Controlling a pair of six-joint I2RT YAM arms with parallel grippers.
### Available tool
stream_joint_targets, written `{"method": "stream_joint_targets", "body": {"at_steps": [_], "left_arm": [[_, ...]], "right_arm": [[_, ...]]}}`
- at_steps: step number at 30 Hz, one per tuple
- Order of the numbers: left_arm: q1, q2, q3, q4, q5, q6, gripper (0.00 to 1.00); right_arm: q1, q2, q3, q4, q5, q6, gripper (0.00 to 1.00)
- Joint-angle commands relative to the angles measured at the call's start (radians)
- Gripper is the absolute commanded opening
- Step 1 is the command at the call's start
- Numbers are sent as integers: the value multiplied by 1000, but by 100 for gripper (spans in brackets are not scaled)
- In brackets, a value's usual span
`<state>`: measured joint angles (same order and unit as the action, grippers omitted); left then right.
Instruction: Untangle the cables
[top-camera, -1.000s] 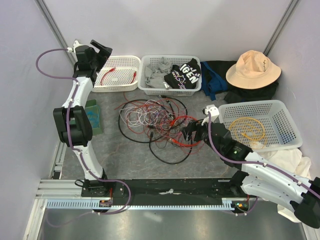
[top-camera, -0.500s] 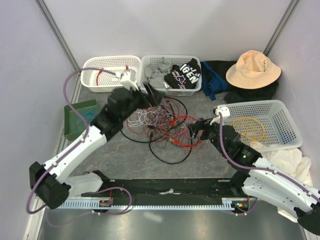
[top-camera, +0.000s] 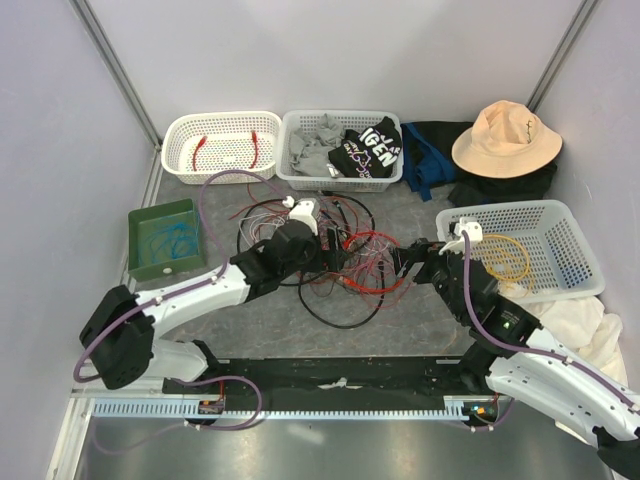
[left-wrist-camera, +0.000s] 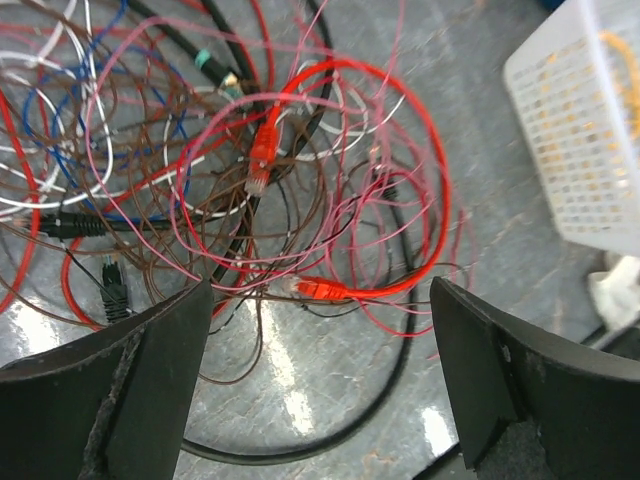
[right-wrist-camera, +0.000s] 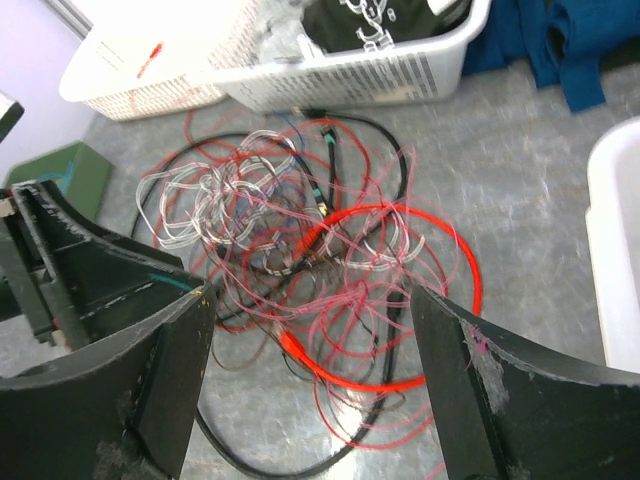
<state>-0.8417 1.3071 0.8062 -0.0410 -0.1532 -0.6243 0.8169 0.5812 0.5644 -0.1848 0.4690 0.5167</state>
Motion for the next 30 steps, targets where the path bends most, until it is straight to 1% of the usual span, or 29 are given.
{"method": "stream_joint_targets", "body": {"at_steps": [1, 2, 3, 4, 6, 9, 11, 12, 19, 21, 25, 30], "left_arm": [[-17, 50, 40, 61, -156, -11, 97], [-17, 49, 47, 53, -202, 7, 98], [-17, 44, 60, 49, -289, 23, 100], [-16, 44, 68, 52, -321, 43, 100], [-14, 52, 106, 64, -367, 121, 100], [-14, 112, 181, 52, -384, 222, 100], [-16, 168, 217, 21, -367, 291, 99], [-17, 185, 243, 15, -324, 316, 97], [-19, 228, 251, -8, -172, 466, 95], [-19, 268, 280, -28, -149, 505, 95], [-20, 346, 327, -43, -150, 550, 95], [-19, 487, 436, -74, -180, 610, 94]], "right_arm": [[2, -12, -26, -25, 4, 58, 86], [4, -12, -24, -33, 2, 59, 86], [2, -12, -20, -36, -1, 59, 86], [2, -11, -18, -41, -1, 55, 86], [2, -11, -17, -42, 3, 48, 86], [2, -4, -15, -42, 14, 40, 86], [2, -1, -14, -42, 11, 34, 86], [2, -4, -14, -45, 11, 32, 86], [2, -27, -15, -51, 23, 17, 86], [2, -20, -15, -48, 20, 17, 86], [1, -4, -18, -36, 13, 20, 86], [2, -20, -20, -39, 16, 16, 86]]}}
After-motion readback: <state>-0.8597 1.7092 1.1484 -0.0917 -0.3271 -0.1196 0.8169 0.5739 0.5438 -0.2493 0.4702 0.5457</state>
